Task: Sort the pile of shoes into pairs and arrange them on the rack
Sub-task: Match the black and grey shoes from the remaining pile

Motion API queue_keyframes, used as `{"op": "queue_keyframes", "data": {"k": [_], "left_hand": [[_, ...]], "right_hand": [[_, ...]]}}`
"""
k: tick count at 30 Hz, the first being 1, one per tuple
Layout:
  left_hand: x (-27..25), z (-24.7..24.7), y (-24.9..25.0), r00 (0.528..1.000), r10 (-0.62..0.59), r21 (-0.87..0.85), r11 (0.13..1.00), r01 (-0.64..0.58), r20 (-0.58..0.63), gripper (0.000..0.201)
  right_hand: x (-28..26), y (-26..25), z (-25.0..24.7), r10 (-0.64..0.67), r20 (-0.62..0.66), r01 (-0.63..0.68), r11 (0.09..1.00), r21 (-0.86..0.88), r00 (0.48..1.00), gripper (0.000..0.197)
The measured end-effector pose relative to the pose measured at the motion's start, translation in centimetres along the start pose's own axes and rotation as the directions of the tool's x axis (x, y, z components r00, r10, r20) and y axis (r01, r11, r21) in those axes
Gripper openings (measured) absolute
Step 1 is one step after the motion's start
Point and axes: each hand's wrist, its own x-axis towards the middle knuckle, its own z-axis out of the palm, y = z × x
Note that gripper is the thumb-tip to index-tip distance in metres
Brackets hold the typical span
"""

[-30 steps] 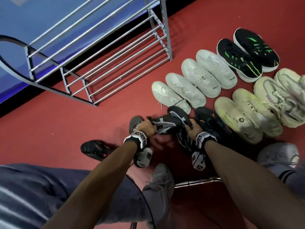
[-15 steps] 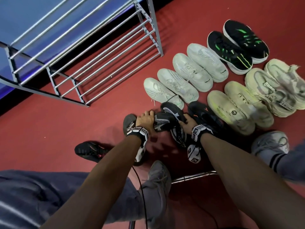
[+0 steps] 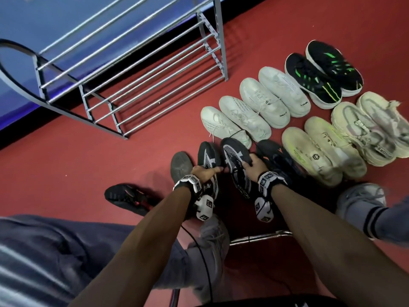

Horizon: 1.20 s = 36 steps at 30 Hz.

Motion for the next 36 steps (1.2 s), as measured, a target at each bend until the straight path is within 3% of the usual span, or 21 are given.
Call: {"op": "queue_keyframes", "data": {"k": [4,8,11,16,20,22,24,26,29,32,34,36], "left_hand": [[-0.8,1.0,-0.3,0.994,-0.054,-0.009,0.999,0.053,-0.09,0.154],[-4.3,-0.5,1.6,0.994,-0.039,-0.021,0.999,0.037,-0.106,0.136],[-3.8,-1.8,1.5,0.976,-0.133,-0.057,0.991,0.125,-0.17,0.123],[-1.4,-6.7,-1.2,0.92,-0.235,-0.125,0.971,0.206,-0.314,0.127],[1.3,-9.7,-4.7,0.894,-0.288,-0.225,0.949,0.219,-0.345,0.136],[1.6,-9.7,-5.2,0.913,-0.258,-0.2,0.959,0.201,-0.315,0.134],[1.1,-9.1,-5.1,0.926,-0.23,-0.177,0.967,0.182,-0.3,0.119],[0.9,-8.3,-5.1,0.938,-0.227,-0.214,0.961,0.173,-0.263,0.112],[0.8,-7.9,-5.0,0.95,-0.234,-0.27,0.947,0.175,-0.206,0.113],[0.5,-7.9,-4.7,0.959,-0.229,-0.26,0.949,0.181,-0.168,0.123],[-0.1,-7.6,-4.2,0.968,-0.209,-0.253,0.953,0.169,-0.14,0.134],[-0.3,-6.8,-4.0,0.968,-0.207,-0.258,0.952,0.167,-0.139,0.132]], "right_hand": [[-1.4,-1.1,1.1,-0.087,-0.105,0.086,0.996,-0.012,0.991,0.03],[-2.2,-3.3,2.3,-0.145,-0.112,0.156,0.984,0.091,0.983,0.033],[-1.7,-4.4,3.4,-0.221,-0.12,0.235,0.965,0.114,0.968,0.041],[0.2,-5.5,5.0,-0.285,-0.109,0.295,0.951,0.091,0.952,0.05],[1.5,-6.2,5.9,-0.323,-0.076,0.329,0.941,0.085,0.943,0.056],[2.0,-6.9,6.1,-0.322,-0.065,0.325,0.944,0.056,0.945,0.061],[2.6,-7.1,6.7,-0.274,-0.015,0.274,0.961,0.023,0.962,0.07],[3.2,-6.8,7.3,-0.206,0.06,0.206,0.979,0.0,0.977,0.088],[3.3,-5.8,7.9,-0.132,0.11,0.151,0.972,-0.181,0.985,0.109],[3.0,-5.3,8.0,-0.154,0.09,0.175,0.936,-0.304,0.984,0.108],[3.0,-5.0,7.9,-0.188,0.081,0.204,0.933,-0.297,0.979,0.099],[3.4,-5.0,7.7,-0.215,0.082,0.228,0.947,-0.228,0.973,0.089]]}}
